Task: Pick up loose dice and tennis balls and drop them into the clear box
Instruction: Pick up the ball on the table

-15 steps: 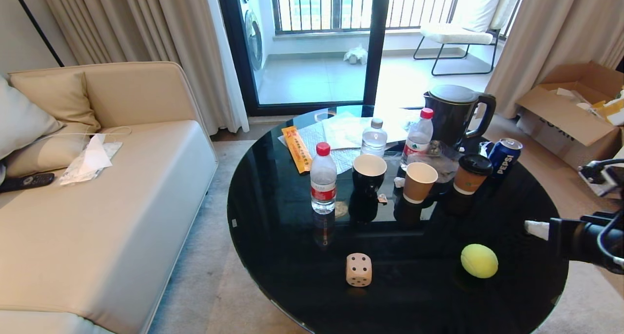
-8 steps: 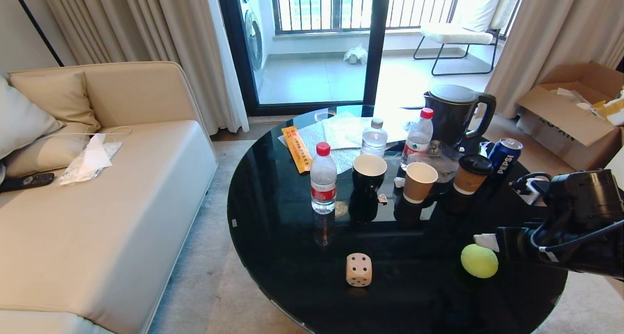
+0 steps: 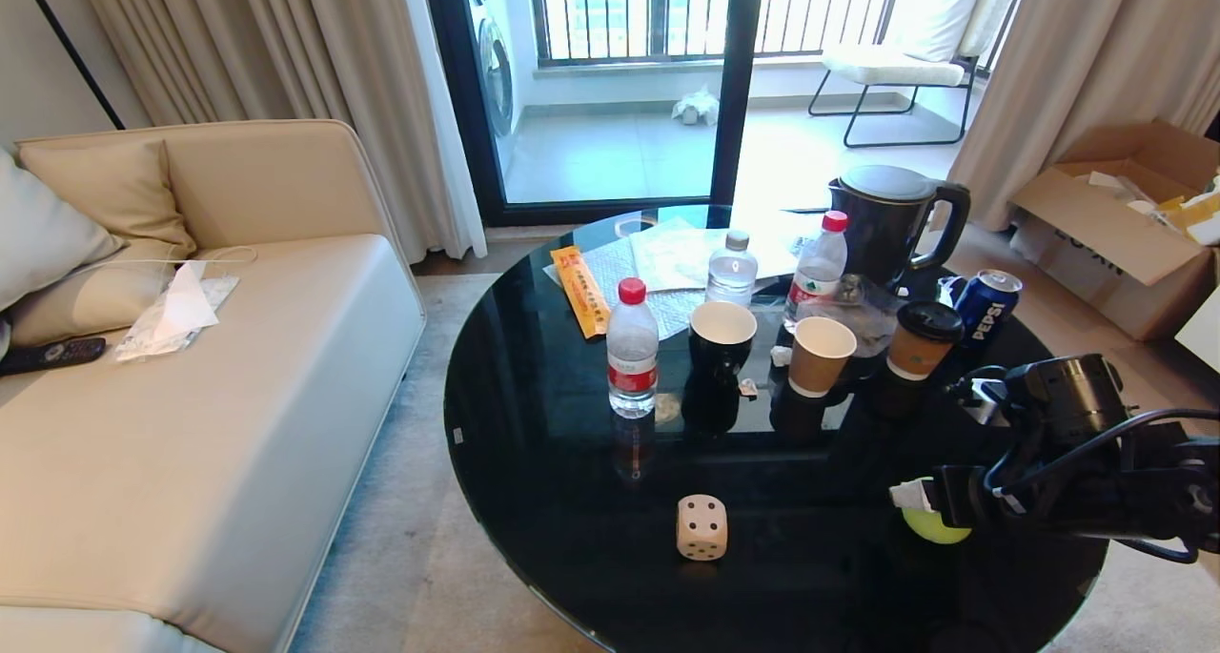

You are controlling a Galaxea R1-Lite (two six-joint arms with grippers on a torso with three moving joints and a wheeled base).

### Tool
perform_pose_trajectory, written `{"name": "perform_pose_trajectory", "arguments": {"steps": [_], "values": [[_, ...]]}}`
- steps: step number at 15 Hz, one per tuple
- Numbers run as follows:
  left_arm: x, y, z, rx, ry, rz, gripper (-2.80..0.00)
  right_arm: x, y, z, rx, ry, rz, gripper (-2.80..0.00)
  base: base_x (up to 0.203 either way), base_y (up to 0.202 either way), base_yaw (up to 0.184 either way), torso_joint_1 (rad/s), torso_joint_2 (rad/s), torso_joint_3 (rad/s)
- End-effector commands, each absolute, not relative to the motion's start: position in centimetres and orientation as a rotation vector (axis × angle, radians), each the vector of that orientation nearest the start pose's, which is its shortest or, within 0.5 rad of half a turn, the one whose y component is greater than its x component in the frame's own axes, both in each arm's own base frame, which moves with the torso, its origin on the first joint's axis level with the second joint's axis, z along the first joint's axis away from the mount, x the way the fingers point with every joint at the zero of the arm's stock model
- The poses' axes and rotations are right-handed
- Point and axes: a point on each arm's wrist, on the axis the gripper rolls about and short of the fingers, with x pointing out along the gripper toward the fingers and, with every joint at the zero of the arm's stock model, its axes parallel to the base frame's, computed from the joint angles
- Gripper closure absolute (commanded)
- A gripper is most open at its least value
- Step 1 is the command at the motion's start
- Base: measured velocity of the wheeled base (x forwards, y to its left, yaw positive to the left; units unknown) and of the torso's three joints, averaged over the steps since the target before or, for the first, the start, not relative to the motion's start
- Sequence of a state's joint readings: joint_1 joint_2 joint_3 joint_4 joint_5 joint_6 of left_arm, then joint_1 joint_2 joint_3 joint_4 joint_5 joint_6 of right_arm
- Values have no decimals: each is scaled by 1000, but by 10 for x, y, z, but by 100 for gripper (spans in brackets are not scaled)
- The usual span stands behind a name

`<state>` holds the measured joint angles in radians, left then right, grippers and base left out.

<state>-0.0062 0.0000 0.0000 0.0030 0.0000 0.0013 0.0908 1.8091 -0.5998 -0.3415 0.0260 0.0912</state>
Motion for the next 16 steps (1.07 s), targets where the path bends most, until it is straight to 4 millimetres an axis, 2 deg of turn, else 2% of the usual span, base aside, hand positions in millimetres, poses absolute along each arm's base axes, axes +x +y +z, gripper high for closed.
{"name": "perform_pose_trajectory", "arguments": {"steps": [1, 4, 15, 16], "values": [[-23, 0, 75, 2, 3, -6, 0, 277, 22, 63, 51, 911, 55, -280, 0, 0, 0, 0, 0, 0], [-23, 0, 75, 2, 3, -6, 0, 288, 20, 57, 50, 870, 45, -280, 0, 0, 0, 0, 0, 0], [-23, 0, 75, 2, 3, -6, 0, 291, 10, 49, 65, 887, 12, -280, 0, 0, 0, 0, 0, 0], [-23, 0, 75, 2, 3, -6, 0, 291, 9, 49, 68, 886, 8, 0, 0, 0, 0, 0, 0, 0]]}}
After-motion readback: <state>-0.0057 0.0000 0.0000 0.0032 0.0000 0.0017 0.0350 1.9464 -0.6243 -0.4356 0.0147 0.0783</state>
